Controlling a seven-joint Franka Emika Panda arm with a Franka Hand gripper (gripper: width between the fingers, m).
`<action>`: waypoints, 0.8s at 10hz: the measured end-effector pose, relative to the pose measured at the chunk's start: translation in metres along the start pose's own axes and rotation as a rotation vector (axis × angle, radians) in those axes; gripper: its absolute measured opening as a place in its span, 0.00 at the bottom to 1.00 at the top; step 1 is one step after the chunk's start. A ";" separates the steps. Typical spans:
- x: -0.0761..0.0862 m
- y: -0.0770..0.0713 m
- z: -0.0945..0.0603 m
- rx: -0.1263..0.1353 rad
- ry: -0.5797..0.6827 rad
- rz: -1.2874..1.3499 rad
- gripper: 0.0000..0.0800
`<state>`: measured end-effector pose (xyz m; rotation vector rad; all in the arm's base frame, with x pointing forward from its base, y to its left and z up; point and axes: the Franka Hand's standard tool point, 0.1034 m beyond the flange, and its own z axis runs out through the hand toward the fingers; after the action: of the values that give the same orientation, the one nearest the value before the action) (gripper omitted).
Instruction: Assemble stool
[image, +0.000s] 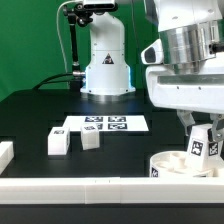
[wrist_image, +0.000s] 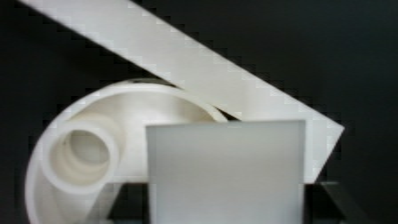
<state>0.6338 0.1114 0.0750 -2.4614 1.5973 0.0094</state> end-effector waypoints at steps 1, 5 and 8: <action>-0.001 0.000 0.000 0.002 -0.005 0.082 0.43; -0.003 0.000 0.002 0.009 -0.021 0.280 0.43; -0.002 -0.002 0.003 0.098 -0.056 0.742 0.43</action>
Offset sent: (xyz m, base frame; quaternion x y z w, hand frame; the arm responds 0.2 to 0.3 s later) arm 0.0000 0.0000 0.0000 0.0000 0.0000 0.1938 0.9810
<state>0.6347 0.1144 0.0725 -1.6518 2.3086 0.1074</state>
